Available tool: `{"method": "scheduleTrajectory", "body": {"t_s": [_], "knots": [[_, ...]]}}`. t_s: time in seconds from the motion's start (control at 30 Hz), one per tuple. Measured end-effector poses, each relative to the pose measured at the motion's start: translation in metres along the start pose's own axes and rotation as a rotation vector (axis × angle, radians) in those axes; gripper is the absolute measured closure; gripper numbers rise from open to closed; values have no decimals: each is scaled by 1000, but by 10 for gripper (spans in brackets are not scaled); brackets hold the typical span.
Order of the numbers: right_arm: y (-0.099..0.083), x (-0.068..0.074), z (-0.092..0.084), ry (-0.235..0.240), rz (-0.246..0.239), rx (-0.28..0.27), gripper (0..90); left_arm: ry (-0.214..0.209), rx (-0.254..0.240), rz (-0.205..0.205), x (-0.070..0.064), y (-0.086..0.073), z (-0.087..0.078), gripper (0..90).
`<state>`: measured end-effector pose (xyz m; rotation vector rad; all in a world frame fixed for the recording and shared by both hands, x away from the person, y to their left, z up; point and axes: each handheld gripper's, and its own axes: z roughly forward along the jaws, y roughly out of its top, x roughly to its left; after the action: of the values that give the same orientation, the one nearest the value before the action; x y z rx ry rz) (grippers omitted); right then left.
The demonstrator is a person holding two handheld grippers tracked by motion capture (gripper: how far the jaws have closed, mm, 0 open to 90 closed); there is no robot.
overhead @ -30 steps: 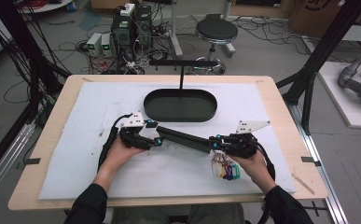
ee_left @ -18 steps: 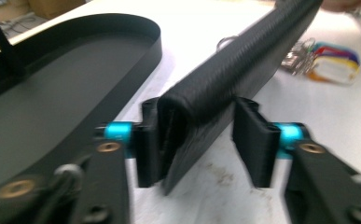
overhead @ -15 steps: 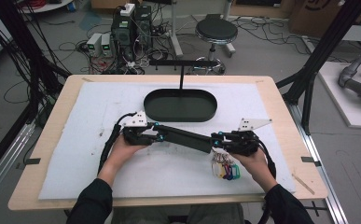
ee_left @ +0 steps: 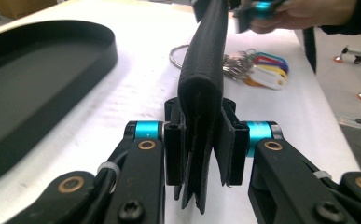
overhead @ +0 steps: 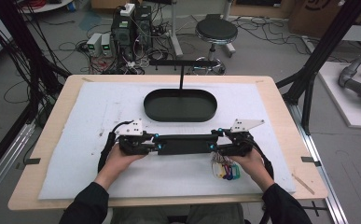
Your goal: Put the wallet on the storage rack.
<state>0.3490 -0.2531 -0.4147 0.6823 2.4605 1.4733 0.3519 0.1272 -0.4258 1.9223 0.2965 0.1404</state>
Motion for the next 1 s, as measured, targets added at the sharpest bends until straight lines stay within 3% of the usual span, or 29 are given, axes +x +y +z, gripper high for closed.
{"method": "scheduleTrajectory", "body": {"t_s": [0.13, 0.2, 0.23, 0.3, 0.47, 0.6, 0.67, 0.7, 0.73, 0.83, 1.0], "knots": [[0, 1, 4, 11, -14, 9, 549, 5, 8, 7, -7, -8, -3, 737], [0, -1, 5, 28, -17, 13, 600, 33, 35, 23, -7, -10, -3, 704], [0, -2, 6, 45, -20, 15, 654, 69, 23, 4, -6, -10, -2, 546], [1, -4, 6, 66, -21, 18, 696, 82, 15, -14, -3, -9, 0, 414], [2, -7, 6, 118, -26, 15, 729, 102, 10, -1, 1, -9, 4, 359], [4, -8, 5, 155, -35, 15, 740, 100, 3, -17, 6, -8, 8, 345], [5, -8, 4, 177, -54, 17, 744, 73, 2, -31, 9, -9, 10, 387], [5, -7, 4, 175, -57, 15, 743, 48, 1, -32, 9, -9, 10, 456], [5, -7, 4, 175, -57, 15, 743, 24, 7, -27, 8, -10, 11, 456], [4, -8, 4, 160, -60, 34, 719, 8, 21, -9, 7, -9, 9, 657], [4, -9, 3, 118, -48, 28, 602, 0, 7, 30, 1, -4, 8, 733]]}}
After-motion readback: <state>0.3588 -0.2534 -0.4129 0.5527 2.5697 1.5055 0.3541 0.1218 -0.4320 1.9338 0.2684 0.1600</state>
